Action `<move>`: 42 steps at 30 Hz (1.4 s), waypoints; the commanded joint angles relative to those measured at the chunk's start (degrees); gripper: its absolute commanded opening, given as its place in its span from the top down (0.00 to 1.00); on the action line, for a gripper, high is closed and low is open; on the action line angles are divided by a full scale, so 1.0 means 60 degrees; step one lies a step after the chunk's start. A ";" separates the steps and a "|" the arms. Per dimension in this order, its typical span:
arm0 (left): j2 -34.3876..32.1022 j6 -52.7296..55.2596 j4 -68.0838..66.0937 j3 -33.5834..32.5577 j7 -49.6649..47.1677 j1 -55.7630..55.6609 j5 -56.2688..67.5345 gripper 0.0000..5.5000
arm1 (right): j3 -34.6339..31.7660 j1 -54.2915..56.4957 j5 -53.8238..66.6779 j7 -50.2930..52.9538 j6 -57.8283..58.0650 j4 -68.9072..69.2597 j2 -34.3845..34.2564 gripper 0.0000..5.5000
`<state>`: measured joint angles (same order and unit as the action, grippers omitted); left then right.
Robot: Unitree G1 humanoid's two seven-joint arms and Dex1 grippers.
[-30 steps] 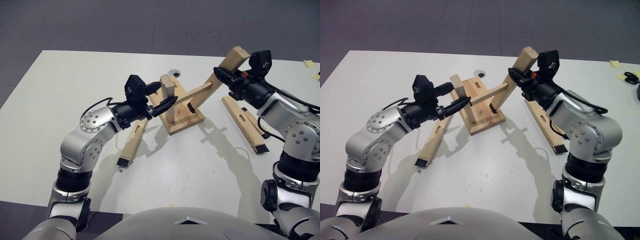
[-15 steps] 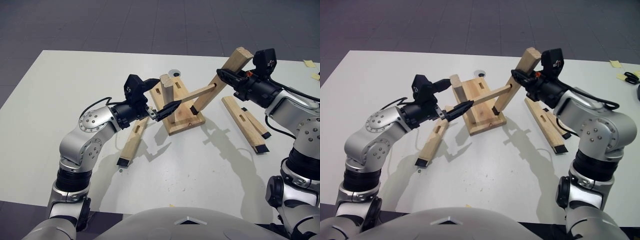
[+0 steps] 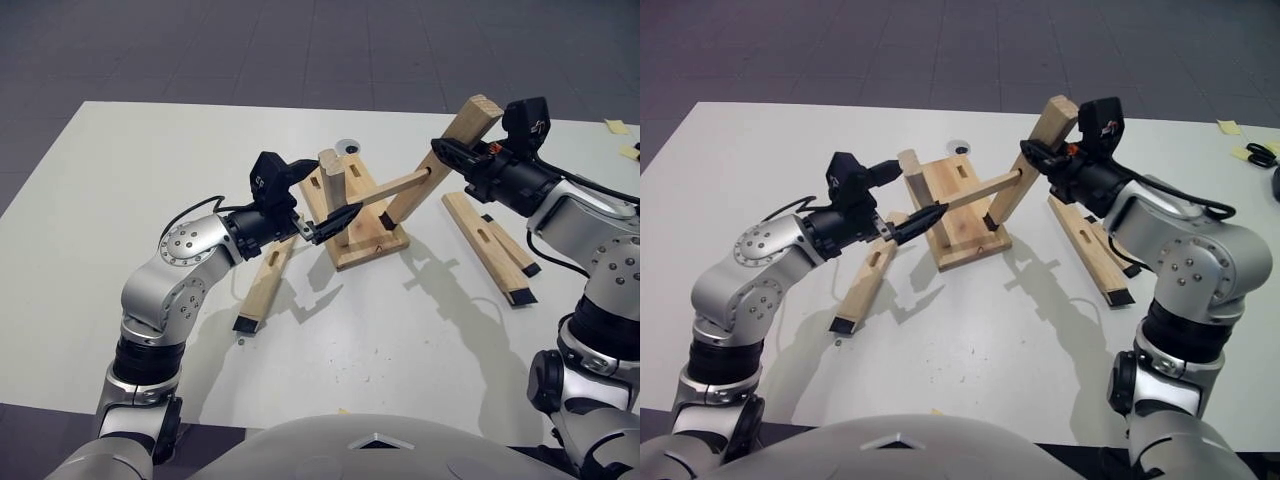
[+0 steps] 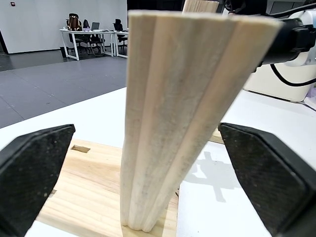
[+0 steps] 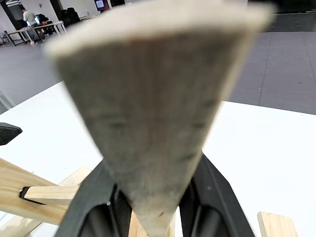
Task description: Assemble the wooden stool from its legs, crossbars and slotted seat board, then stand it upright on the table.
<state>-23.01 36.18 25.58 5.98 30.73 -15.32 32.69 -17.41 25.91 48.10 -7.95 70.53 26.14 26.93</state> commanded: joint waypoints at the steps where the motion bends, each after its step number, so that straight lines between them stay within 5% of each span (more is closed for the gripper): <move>1: 0.0027 -0.0084 -0.0061 0.0047 0.0024 0.0053 -0.0195 0.02 | 0.0130 -0.0263 -0.0108 0.0348 0.0577 -0.0430 -0.0349 0.81; 18: 0.0134 -0.0080 -0.0067 0.0083 0.0060 0.0115 -0.0378 0.02 | 0.0242 -0.0063 -0.0032 0.0258 0.0709 -0.0215 -0.0431 0.81; 42: 0.0445 -0.0156 -0.0117 0.0221 -0.0051 -0.0114 -0.0662 0.02 | 0.2743 -0.1248 -0.1759 -0.0744 -0.0919 0.0738 0.1000 0.80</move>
<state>-21.16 35.58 25.48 6.61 30.73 -14.45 29.37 -6.83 22.90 40.66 -11.41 61.93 30.70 30.14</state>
